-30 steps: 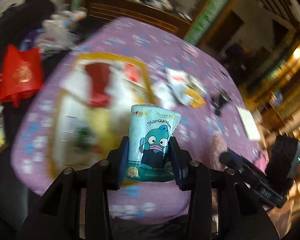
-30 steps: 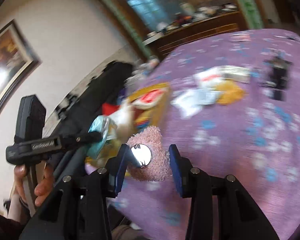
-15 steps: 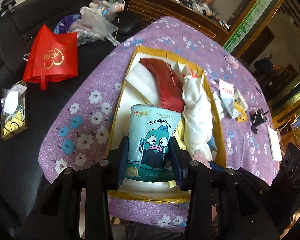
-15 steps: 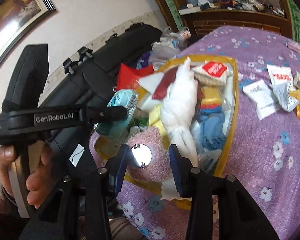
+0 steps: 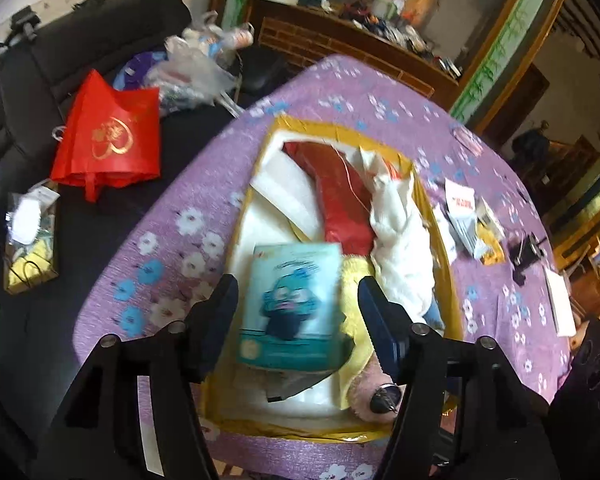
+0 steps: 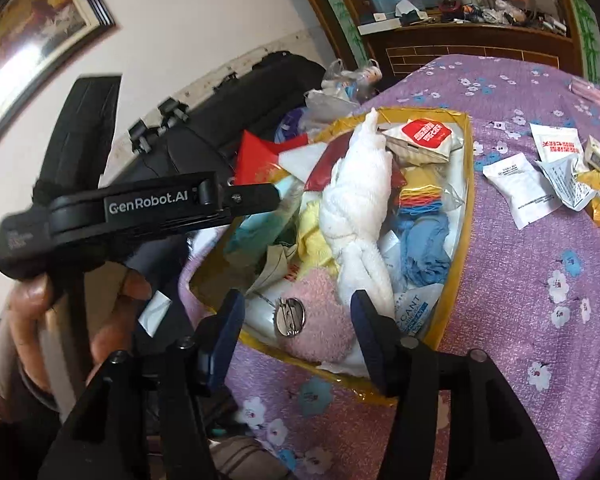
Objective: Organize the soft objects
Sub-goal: 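Carry tissue pack and pink pouch into the tray and open both tools, then grasp the white printed leaflet with left tool while right tool grasps the yellow cracker bag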
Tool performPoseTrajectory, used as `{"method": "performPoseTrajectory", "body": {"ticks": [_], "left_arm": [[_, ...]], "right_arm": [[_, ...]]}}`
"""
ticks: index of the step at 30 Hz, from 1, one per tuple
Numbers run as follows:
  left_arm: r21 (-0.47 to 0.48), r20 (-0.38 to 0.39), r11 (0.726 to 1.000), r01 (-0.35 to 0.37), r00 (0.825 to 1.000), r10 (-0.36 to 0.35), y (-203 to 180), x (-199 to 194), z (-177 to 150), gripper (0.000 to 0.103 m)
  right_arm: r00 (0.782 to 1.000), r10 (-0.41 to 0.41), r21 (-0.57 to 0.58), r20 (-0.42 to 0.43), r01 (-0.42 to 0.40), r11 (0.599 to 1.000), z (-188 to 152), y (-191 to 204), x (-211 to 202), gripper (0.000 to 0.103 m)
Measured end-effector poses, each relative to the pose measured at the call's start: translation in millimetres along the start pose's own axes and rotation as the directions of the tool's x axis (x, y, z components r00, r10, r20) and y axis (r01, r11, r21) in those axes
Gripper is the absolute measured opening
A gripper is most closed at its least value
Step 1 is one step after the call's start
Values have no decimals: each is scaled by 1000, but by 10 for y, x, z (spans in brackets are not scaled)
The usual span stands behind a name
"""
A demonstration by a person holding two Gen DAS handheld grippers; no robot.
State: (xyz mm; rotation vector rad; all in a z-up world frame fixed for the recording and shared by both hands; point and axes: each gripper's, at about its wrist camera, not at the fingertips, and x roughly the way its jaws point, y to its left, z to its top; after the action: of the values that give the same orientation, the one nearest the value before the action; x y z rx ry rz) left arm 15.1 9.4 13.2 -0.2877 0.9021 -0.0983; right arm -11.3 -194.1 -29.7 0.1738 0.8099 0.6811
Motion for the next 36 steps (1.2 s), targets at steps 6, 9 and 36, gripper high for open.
{"method": "performPoseTrajectory", "body": {"ticks": [6, 9, 36], "left_arm": [[-8, 55, 998, 58, 997, -58, -102, -263, 5, 63], [27, 80, 991, 132, 988, -133, -287, -385, -31, 63], [75, -134, 939, 335, 937, -323, -1600, 498, -120, 70]], "right_arm": [[997, 35, 19, 64, -36, 999, 32, -52, -222, 56], [994, 47, 50, 102, -53, 997, 37, -182, -387, 57], [962, -272, 333, -16, 261, 906, 822, -2510, -434, 60]]}}
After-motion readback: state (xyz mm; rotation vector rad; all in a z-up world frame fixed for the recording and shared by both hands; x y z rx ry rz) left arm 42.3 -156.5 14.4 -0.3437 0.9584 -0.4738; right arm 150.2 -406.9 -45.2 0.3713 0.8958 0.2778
